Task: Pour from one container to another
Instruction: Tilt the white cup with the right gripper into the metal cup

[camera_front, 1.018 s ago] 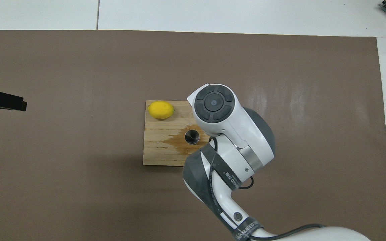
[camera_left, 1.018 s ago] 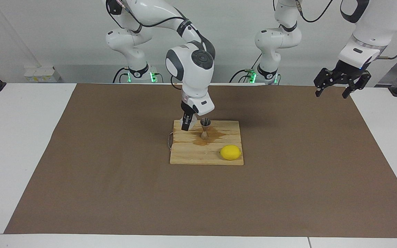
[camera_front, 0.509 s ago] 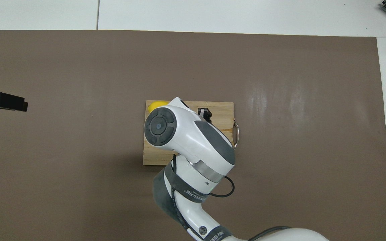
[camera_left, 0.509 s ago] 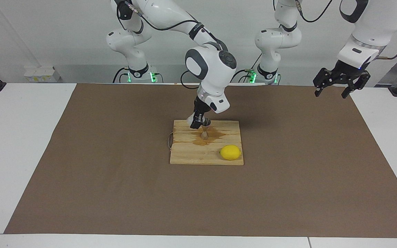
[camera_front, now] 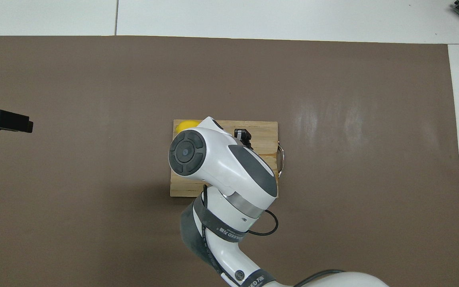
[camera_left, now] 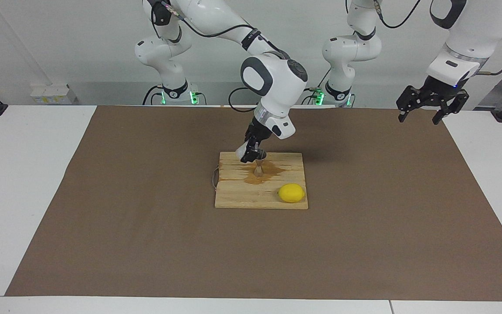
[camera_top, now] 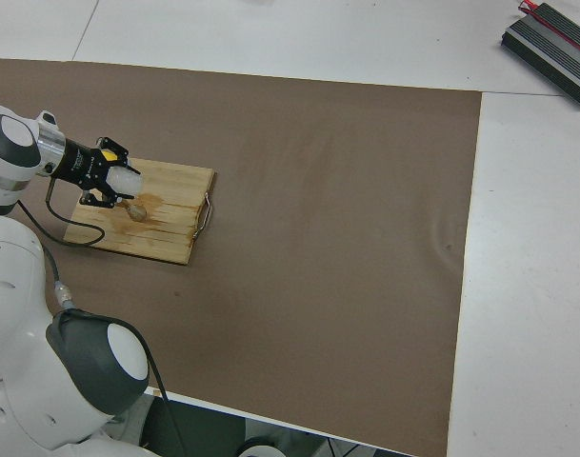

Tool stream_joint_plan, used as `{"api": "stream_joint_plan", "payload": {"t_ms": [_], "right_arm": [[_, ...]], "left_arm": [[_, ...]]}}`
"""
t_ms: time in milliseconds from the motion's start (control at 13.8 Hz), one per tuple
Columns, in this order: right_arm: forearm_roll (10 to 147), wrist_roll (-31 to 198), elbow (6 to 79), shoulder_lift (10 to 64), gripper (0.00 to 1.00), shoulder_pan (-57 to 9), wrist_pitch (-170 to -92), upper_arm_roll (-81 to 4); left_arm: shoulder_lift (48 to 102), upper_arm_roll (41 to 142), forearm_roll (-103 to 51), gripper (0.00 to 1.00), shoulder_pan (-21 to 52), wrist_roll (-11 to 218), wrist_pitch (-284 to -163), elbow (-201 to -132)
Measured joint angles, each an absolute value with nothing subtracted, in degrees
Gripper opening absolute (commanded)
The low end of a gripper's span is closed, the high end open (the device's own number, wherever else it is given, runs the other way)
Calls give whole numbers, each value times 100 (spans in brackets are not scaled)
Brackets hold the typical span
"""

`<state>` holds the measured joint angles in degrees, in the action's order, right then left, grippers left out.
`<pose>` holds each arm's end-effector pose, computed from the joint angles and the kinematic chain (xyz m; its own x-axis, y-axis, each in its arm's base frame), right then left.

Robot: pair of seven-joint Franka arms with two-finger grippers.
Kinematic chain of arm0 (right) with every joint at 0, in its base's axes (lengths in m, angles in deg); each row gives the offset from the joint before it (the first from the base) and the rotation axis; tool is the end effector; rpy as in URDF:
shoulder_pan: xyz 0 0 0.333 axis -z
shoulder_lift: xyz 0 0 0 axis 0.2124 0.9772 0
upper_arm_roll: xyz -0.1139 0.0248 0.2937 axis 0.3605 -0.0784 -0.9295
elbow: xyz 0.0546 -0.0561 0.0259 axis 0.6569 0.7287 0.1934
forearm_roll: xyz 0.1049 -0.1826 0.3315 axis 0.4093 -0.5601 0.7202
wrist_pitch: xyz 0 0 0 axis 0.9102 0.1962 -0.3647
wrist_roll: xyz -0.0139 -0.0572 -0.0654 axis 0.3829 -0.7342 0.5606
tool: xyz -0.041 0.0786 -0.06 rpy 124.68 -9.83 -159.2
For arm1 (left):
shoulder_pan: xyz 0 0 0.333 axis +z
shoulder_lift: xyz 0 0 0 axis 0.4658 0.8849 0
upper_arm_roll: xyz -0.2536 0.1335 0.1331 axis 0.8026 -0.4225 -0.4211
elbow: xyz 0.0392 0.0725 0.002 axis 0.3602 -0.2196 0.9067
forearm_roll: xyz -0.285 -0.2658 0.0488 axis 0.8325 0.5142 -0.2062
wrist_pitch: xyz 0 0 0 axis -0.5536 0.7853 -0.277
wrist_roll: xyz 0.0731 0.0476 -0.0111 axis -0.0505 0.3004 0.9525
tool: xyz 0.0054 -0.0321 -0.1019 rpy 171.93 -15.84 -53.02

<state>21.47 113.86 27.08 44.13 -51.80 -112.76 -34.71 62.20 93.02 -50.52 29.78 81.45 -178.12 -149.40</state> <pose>0.5106 0.4085 0.4183 0.0769 0.9053 -0.4179 0.9842 -0.0019 0.1770 0.5434 -0.0268 0.6409 0.9845 -0.1613 0.0688 -0.1619 -0.9868 0.0043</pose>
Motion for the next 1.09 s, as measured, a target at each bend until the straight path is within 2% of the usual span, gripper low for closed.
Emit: {"api": "stream_joint_plan", "payload": {"t_ms": [1091], "right_arm": [[966,11383,2919,4526,38,-5574,-11225,-3476]], "left_arm": [[6187,9268,-5052,100,2966,7800,-17281,-14979]]}}
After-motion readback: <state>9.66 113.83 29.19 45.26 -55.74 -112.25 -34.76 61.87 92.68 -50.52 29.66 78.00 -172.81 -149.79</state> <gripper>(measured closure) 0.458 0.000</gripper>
